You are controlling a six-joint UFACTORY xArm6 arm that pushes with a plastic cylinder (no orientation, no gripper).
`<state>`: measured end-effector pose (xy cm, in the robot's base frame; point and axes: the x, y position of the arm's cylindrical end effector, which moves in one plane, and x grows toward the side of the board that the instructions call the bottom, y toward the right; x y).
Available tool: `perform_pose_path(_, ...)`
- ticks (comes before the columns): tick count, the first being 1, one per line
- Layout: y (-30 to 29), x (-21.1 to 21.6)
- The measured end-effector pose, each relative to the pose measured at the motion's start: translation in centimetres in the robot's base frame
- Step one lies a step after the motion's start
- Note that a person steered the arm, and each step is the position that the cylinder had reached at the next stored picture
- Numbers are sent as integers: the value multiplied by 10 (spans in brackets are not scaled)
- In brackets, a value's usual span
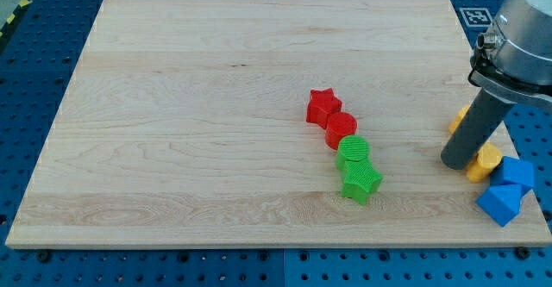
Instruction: Move the arm away from the yellow heart
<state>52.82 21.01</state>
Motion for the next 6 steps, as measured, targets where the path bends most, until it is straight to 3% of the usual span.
perform_pose_path(3, -68, -13)
perform_pose_path(5, -73, -78)
perform_pose_path(6, -62, -73)
